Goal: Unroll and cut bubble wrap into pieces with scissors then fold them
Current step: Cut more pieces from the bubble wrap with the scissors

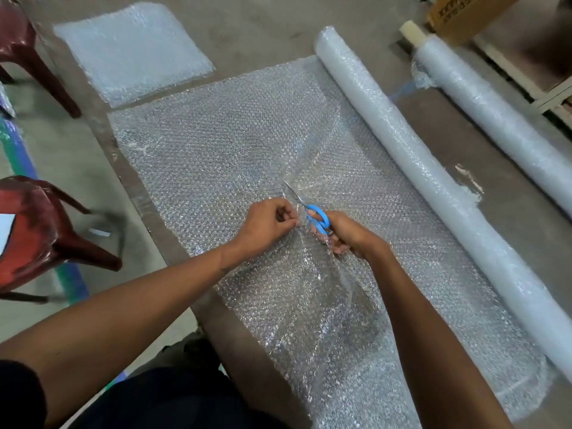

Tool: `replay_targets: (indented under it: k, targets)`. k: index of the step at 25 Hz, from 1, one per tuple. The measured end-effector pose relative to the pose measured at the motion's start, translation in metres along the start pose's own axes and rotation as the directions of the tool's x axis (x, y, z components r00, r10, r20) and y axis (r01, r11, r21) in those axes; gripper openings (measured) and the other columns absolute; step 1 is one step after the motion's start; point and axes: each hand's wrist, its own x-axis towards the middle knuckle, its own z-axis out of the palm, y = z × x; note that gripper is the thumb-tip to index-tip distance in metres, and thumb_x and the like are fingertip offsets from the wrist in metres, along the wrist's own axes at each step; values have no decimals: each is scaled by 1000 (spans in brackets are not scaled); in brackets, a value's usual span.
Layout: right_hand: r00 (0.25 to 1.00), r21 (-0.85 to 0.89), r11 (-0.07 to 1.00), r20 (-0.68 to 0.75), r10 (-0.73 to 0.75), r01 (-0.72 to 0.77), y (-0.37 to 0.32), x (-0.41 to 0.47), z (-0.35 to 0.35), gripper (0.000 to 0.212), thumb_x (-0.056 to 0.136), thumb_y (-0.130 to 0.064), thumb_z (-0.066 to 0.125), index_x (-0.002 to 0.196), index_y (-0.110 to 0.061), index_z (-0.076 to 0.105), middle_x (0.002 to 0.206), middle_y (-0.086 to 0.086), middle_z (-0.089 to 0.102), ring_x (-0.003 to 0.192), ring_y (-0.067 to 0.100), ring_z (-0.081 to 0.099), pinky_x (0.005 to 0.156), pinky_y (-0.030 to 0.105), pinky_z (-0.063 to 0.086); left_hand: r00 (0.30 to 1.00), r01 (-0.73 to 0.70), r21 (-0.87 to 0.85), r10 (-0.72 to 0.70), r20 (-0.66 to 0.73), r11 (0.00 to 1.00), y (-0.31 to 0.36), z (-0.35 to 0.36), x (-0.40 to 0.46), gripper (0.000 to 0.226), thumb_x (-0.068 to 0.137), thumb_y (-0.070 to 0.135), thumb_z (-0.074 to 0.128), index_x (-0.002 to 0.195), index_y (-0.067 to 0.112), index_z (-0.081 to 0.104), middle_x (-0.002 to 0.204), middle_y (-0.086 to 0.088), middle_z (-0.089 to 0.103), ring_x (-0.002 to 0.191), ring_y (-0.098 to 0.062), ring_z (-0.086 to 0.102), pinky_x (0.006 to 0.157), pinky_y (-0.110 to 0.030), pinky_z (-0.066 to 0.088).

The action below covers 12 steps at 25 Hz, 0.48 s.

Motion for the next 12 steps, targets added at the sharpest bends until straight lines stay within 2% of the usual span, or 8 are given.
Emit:
replay_targets:
  k: [4, 8, 12]
  targets:
    - [1000, 38, 999, 12, -18, 18, -6, 9, 4, 58, 109, -58, 43, 100, -8, 71, 62, -3, 58, 40, 10, 38, 39, 22, 32, 1000, 12, -28, -12, 12, 1000, -1, -5, 0, 10, 92, 17, 82, 96, 21, 74, 87, 10, 73, 77, 3, 68, 71, -12, 54]
    - [999, -1, 999, 5, -54, 54, -12, 19, 5, 62, 108, -56, 49, 105, 2, 68, 61, -3, 59, 39, 9, 37, 36, 21, 30, 999, 7, -28, -6, 39, 1000, 0, -13, 5, 10, 91, 19, 83, 94, 23, 74, 86, 10, 72, 75, 7, 65, 68, -9, 52]
    - [999, 101, 995, 42, -12, 8, -13, 23, 6, 56, 110, -57, 42, 108, -6, 66, 62, 0, 60, 37, 9, 38, 34, 20, 28, 997, -6, -32, 8, 75, 999, -2, -18, 7, 11, 89, 19, 85, 95, 18, 76, 85, 11, 72, 72, 8, 64, 67, -8, 50]
